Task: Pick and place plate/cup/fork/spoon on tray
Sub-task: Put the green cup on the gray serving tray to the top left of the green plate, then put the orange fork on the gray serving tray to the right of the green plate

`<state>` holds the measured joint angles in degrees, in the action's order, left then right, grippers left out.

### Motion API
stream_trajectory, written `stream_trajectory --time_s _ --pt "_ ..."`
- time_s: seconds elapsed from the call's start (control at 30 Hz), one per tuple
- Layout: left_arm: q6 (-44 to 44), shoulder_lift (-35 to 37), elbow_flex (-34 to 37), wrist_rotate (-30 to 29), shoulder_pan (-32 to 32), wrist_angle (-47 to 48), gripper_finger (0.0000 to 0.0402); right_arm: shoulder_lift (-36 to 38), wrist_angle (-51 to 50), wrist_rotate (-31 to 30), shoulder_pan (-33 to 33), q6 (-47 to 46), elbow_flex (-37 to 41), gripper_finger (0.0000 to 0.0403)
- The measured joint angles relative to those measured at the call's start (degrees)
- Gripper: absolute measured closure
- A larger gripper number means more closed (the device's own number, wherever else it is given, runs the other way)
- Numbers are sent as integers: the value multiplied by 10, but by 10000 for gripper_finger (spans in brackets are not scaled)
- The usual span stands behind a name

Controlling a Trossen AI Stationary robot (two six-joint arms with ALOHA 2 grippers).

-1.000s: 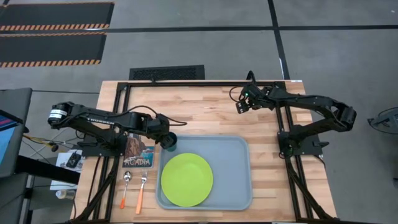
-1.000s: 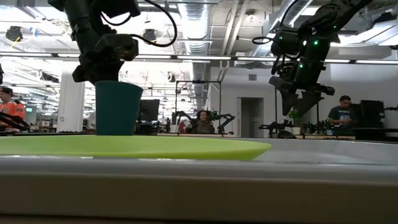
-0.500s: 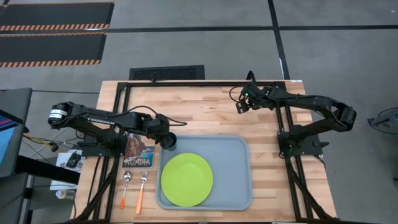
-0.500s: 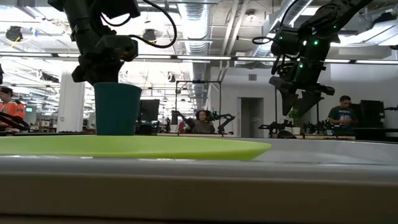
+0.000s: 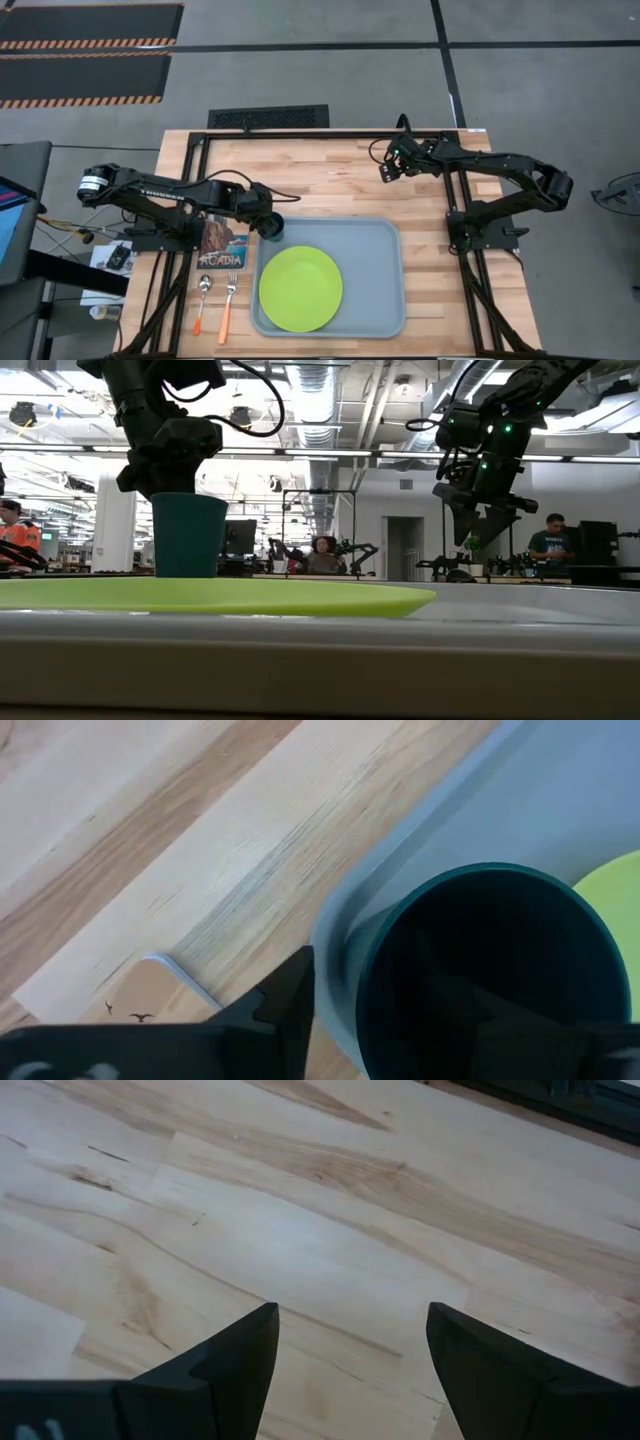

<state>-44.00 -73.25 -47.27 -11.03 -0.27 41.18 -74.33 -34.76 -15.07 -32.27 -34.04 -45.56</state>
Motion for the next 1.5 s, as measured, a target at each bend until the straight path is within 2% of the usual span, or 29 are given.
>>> stream_trajectory --time_s 0.33,0.83,1.13,1.5 --pt "3 0 0 5 0 -2 242 0 0 0 0 3 0 121" --pt "14 15 0 33 0 -18 234 0 0 0 0 6 0 121" --pt "2 63 0 32 0 -16 234 0 0 0 0 9 0 121" --pt "-7 156 0 32 0 0 234 0 0 0 0 12 0 121"
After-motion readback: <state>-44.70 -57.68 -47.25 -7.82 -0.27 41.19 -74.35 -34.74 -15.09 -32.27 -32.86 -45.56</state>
